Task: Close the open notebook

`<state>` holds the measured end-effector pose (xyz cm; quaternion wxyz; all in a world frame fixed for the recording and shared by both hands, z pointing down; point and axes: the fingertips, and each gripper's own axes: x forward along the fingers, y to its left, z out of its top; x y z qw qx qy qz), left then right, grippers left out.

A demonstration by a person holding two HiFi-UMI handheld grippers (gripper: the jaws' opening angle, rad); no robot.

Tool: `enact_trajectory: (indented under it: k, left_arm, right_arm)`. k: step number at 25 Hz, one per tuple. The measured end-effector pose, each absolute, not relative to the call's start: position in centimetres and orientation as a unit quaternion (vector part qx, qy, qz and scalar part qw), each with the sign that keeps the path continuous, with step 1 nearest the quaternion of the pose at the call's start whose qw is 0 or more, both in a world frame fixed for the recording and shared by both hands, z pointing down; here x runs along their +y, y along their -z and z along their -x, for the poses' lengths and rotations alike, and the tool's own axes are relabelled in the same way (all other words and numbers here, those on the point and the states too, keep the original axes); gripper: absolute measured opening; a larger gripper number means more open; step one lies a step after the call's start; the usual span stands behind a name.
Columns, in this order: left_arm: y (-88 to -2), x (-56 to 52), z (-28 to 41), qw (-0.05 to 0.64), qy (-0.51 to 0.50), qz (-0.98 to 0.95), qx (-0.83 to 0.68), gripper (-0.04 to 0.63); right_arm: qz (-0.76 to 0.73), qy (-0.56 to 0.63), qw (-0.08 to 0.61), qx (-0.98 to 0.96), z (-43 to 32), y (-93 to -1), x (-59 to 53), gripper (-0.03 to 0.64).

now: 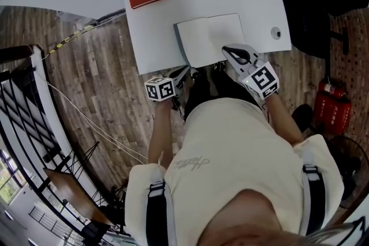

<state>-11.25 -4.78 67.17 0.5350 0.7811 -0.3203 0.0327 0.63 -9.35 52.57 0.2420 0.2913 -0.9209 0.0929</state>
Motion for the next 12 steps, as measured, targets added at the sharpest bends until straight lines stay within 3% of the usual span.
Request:
enact_trajectory:
  k: [12]
  left_arm:
    - [-60.1,-5.8,4.8,0.454,-0.052,-0.850,-0.263,0.020]
  right_arm:
    - [-0.353,-0.122,0.195,-0.907,-5.6,-52.1,-8.6,0.008]
